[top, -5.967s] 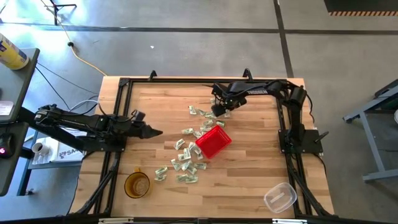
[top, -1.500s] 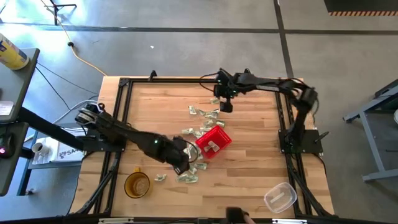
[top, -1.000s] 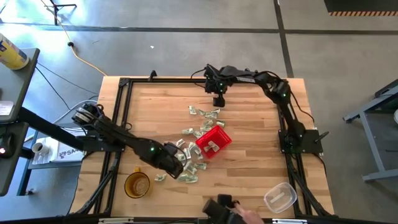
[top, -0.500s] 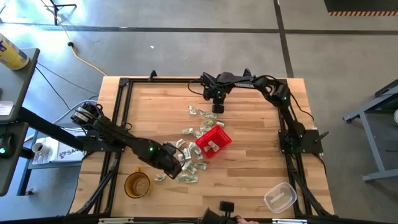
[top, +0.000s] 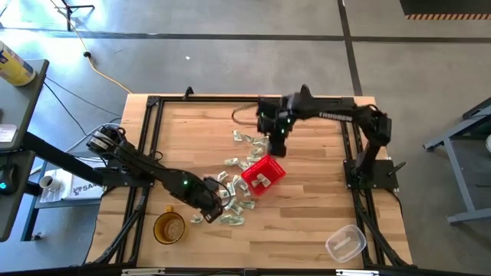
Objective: Pick and place items into bin
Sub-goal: Put the light green stevia packet into the red bin
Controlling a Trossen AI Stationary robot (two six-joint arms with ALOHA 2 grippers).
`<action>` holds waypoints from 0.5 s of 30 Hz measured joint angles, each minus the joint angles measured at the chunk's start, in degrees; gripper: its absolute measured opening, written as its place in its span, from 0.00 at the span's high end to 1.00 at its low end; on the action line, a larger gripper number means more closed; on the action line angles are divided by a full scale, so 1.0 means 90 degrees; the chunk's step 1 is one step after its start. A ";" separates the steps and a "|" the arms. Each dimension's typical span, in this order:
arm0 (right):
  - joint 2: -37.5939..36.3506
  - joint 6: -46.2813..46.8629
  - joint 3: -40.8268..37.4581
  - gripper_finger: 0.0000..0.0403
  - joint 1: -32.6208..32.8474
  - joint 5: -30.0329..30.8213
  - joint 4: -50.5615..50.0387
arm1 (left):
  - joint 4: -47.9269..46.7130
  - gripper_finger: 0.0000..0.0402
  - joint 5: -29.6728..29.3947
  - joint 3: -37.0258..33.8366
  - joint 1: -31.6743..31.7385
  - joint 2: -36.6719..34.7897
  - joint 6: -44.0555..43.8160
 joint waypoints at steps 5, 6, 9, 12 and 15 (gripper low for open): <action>-0.0007 0.0722 -0.0949 0.92 0.0813 -0.0179 0.1287 | -0.0001 0.40 0.0419 0.0001 -0.0005 0.0000 0.0273; 0.0032 0.0887 -0.1171 0.90 0.0932 -0.0189 0.1610 | 0.0004 0.40 0.0503 0.0001 -0.0005 0.0000 0.0273; 0.0017 0.1348 -0.1742 0.83 0.1238 0.0396 0.2348 | -0.0003 0.40 0.0583 0.0001 -0.0005 0.0000 0.0268; 0.0005 0.1766 -0.2018 0.74 0.1424 0.1139 0.2566 | 0.0017 0.40 0.0659 0.0001 -0.0005 0.0000 0.0263; -0.0042 0.2139 -0.2057 0.61 0.1555 0.1481 0.2265 | 0.0026 0.40 0.1060 0.0001 -0.0007 0.0002 0.0273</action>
